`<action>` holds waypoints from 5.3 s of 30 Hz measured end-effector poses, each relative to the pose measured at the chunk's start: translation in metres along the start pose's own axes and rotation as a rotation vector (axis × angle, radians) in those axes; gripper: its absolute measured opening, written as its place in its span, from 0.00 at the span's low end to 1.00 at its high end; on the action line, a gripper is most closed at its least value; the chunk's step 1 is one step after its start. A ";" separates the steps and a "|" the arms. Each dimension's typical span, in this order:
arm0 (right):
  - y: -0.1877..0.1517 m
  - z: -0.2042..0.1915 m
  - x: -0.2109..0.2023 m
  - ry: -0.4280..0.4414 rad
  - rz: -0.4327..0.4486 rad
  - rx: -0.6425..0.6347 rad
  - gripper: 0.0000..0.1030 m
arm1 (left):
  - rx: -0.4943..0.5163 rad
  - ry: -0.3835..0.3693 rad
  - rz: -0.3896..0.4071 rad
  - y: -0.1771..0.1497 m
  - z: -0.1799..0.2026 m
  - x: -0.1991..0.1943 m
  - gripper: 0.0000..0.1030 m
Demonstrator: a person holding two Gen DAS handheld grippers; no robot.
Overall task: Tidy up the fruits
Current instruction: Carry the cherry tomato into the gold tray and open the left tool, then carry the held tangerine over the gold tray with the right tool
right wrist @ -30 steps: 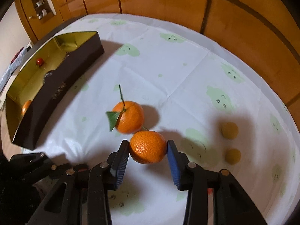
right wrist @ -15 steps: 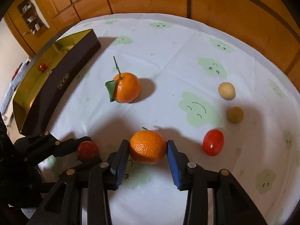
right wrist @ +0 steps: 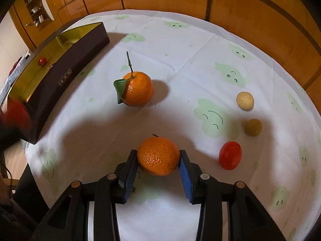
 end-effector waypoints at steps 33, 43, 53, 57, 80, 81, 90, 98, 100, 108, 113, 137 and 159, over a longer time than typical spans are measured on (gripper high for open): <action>0.000 -0.006 0.006 -0.022 -0.013 -0.031 0.39 | -0.516 0.308 -0.233 -0.021 -0.259 0.040 0.49; 0.001 -0.004 0.004 -0.006 -0.019 0.001 0.39 | -0.397 0.380 -0.140 -0.006 -0.212 -0.010 0.62; 0.005 0.002 0.001 -0.011 -0.002 0.037 0.40 | -0.277 0.380 -0.084 -0.016 -0.144 -0.044 0.64; 0.007 0.004 -0.002 -0.006 0.008 0.052 0.40 | -0.247 0.375 -0.099 -0.027 -0.127 -0.045 0.64; 0.005 -0.003 -0.001 -0.077 0.046 -0.030 0.40 | -0.217 0.426 -0.113 -0.047 -0.119 -0.061 0.64; 0.004 -0.004 0.000 -0.076 0.041 -0.031 0.39 | -0.219 0.427 -0.115 -0.048 -0.119 -0.061 0.64; -0.002 -0.012 -0.003 -0.089 0.027 -0.040 0.38 | -0.244 0.434 -0.100 -0.053 -0.128 -0.070 0.65; 0.008 -0.066 -0.033 0.044 0.093 -0.051 0.38 | -0.279 0.445 -0.093 -0.060 -0.141 -0.076 0.65; 0.014 -0.086 -0.041 0.080 0.115 -0.069 0.38 | -0.283 0.449 -0.091 -0.061 -0.145 -0.079 0.65; 0.023 -0.144 -0.054 0.176 0.159 -0.111 0.38 | -0.295 0.473 -0.080 -0.067 -0.154 -0.089 0.65; 0.021 -0.164 -0.056 0.207 0.164 -0.116 0.38 | -0.312 0.480 -0.078 -0.071 -0.161 -0.093 0.65; 0.044 -0.227 -0.041 0.227 0.170 -0.172 0.38 | -0.372 0.512 -0.043 -0.078 -0.185 -0.110 0.65; 0.041 -0.232 -0.037 0.195 0.193 -0.175 0.39 | -0.379 0.541 -0.033 -0.080 -0.193 -0.117 0.65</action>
Point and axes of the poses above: each gripper's, at about its wrist camera, not at the fingertips, and x roughly the way its jaws point, z to its right, y to its top, the point moved 8 cm from there along x, roughly the way its jaws point, and after that the axes turned 10 degrees about x, right-handed, at the moved point
